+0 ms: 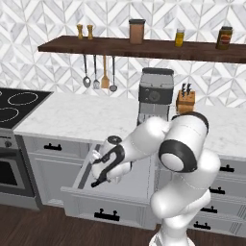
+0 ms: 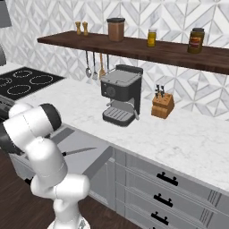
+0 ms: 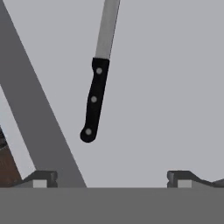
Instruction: Pick up the knife from the drawer and place it on the cutting board. Then place the meat from the plate to the cutting board.
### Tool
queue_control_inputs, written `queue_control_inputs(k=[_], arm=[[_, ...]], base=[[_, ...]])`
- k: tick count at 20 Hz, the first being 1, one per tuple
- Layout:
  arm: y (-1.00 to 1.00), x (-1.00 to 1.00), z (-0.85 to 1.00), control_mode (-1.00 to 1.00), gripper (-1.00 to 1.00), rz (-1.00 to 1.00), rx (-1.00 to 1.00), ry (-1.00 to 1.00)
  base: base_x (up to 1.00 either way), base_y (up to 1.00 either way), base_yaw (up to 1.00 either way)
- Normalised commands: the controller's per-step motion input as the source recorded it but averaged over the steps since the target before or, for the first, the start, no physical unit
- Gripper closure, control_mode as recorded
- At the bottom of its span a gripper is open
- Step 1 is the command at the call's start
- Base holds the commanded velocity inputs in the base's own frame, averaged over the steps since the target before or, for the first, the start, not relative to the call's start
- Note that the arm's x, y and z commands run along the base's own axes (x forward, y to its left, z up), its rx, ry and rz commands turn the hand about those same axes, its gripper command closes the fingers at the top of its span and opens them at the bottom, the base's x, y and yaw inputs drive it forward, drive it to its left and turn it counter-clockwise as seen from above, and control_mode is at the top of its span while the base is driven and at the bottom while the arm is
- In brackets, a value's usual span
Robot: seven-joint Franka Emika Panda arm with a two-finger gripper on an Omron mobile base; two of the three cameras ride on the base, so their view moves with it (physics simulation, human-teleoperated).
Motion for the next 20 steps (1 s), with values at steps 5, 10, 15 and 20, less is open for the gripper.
queue_control_inputs(k=[5,10,15,20], arm=[[-0.35,0.39,0.02,-1.00,-1.00,0.04,0.02,0.09],[-0.20,0.05,-0.13,-1.00,-1.00,0.05,-0.01,0.00],[0.00,0.00,-0.13,-1.00,-1.00,0.03,-0.03,0.00],[0.00,0.07,-0.21,-1.00,-1.00,0.00,-0.03,0.00]], base=[[0.00,0.00,0.00],[0.00,0.00,0.00],[0.00,0.00,0.00],[0.00,0.00,0.00]])
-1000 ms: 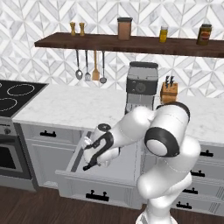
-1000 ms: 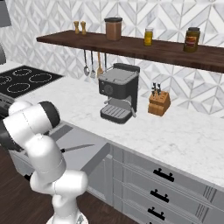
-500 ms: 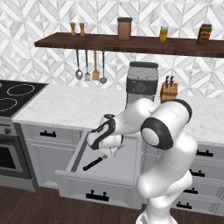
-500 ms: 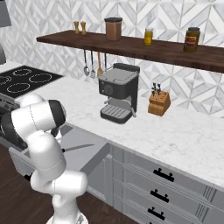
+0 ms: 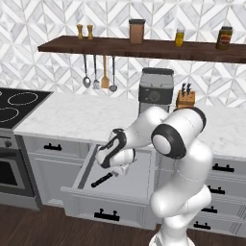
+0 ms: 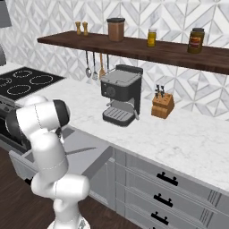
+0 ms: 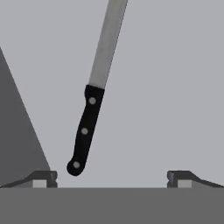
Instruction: Pick up the knife from the drawer and place it on the cutting board. Then place the meat from the plate to the cutting board.
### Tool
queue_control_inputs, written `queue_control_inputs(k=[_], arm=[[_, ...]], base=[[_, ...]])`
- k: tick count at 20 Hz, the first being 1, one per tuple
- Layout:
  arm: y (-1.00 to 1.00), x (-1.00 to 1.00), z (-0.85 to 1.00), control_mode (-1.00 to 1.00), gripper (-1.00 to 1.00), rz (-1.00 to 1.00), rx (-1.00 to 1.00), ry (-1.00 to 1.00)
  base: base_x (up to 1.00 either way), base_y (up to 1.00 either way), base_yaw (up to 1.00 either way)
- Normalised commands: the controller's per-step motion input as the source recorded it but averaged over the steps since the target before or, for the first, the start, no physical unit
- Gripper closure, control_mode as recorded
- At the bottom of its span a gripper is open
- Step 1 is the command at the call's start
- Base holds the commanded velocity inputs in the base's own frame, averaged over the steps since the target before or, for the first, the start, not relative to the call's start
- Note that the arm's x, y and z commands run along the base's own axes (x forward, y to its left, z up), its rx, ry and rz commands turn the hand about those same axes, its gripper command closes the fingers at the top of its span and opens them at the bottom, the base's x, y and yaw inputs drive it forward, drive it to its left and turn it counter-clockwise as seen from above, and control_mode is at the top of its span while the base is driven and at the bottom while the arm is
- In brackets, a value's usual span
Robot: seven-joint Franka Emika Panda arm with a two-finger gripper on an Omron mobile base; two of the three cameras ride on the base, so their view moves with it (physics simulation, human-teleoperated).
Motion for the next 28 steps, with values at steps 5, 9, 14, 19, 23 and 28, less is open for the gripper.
queue_control_inputs(k=[5,9,14,19,23,28], arm=[[0.08,0.12,-0.27,-1.00,-1.00,0.00,-0.03,0.00],[0.14,0.20,-0.23,-1.00,-1.00,0.00,-0.03,0.00],[0.11,0.26,-0.26,-1.00,-1.00,0.00,-0.02,0.01],[0.01,0.38,-0.27,-1.00,-1.00,0.00,0.00,0.03],[0.01,0.41,-0.27,-1.00,-1.00,0.00,0.00,0.04],[0.05,0.34,-0.29,-1.00,-1.00,0.00,0.00,0.05]], base=[[0.00,0.00,0.00],[0.00,0.00,0.00],[0.00,0.00,0.00],[0.00,0.00,0.00],[0.00,0.00,0.00],[0.00,0.00,0.00]])
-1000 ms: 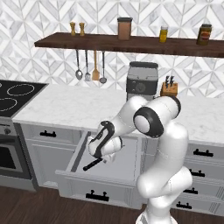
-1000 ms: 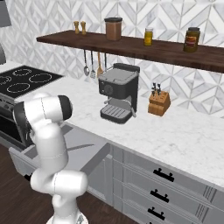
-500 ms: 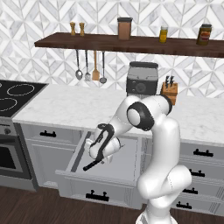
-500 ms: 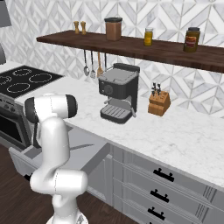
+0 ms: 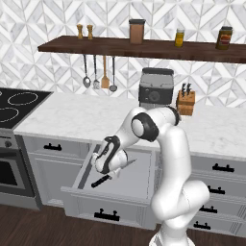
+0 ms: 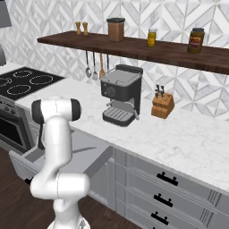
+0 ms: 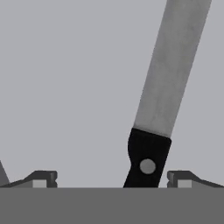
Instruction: Pick up the knife from the drawer and place it on the cutting board. Then place the meat from the plate to the cutting board.
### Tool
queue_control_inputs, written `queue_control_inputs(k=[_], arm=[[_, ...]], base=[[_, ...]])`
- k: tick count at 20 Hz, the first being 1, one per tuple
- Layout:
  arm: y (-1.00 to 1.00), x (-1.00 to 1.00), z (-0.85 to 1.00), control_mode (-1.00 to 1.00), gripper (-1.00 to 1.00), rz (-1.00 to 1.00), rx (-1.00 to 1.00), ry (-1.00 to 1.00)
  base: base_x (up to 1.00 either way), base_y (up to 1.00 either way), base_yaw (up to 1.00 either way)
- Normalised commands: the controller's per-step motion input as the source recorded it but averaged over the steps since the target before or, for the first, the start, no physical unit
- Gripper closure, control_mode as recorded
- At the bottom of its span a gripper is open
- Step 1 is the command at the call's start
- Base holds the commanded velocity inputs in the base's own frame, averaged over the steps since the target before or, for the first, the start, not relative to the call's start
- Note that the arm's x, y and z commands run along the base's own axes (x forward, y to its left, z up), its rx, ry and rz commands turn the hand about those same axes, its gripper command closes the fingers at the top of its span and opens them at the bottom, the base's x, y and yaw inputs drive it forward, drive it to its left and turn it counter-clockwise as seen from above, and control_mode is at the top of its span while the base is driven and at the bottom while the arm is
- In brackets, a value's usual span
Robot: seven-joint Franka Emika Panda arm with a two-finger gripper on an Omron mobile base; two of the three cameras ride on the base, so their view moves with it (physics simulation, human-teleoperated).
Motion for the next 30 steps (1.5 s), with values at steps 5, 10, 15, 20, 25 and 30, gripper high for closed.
queue_control_inputs(k=[5,10,15,20,25,30], arm=[[0.05,0.15,-0.32,-1.00,-1.00,0.00,0.00,0.09],[0.07,0.08,-0.34,-1.00,-1.00,0.01,0.00,0.09],[0.18,0.00,-0.49,-1.00,1.00,0.01,-0.01,0.13],[0.27,0.00,-0.78,-1.00,1.00,0.00,-0.05,0.08],[0.22,-0.02,-0.72,-1.00,1.00,0.00,-0.06,0.02],[0.00,-0.03,-0.36,-1.00,1.00,0.00,0.00,0.03]], base=[[0.00,0.00,0.00],[0.00,0.00,0.00],[0.00,0.00,0.00],[0.00,0.00,0.00],[0.00,0.00,0.00],[0.00,0.00,0.00]])
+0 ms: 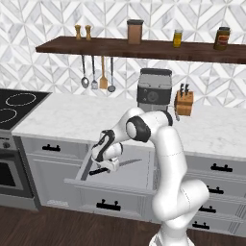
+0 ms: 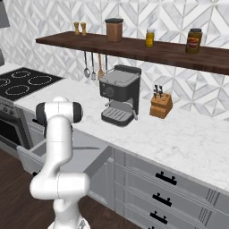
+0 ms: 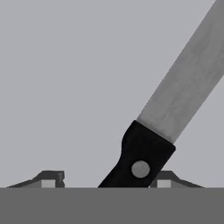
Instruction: Pick up the knife from the drawer and place it on the cutting board. Then place the meat from the plate to the cutting board.
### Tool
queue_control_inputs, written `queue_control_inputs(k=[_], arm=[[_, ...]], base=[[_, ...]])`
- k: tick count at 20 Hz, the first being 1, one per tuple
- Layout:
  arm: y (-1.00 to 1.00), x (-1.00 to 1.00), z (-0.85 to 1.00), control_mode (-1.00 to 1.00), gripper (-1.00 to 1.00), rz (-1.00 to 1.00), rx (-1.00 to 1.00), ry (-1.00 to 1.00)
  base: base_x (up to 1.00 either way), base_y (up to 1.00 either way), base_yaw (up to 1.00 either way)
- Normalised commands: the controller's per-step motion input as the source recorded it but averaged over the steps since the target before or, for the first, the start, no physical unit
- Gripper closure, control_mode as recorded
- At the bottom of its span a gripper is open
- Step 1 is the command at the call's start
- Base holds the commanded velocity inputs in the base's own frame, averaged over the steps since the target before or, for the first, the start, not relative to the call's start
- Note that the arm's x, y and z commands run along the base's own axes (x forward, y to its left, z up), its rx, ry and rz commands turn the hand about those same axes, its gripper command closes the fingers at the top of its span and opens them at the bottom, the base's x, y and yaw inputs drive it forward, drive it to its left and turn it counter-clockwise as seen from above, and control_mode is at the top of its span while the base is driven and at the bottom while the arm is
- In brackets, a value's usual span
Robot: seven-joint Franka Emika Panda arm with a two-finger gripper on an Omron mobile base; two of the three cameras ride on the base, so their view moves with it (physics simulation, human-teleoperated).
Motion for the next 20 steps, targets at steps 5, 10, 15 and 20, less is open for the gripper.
queue_control_inputs(k=[5,10,15,20], arm=[[-0.21,0.00,-0.01,-1.00,1.00,0.06,0.05,0.08],[-0.28,0.00,0.00,-1.00,1.00,0.10,0.02,0.07],[-0.22,-0.12,0.00,-1.00,1.00,0.09,0.04,0.05],[0.00,-0.42,0.10,-1.00,1.00,-0.01,0.02,0.00]], base=[[0.00,0.00,0.00],[0.00,0.00,0.00],[0.00,0.00,0.00],[0.00,0.00,0.00]])
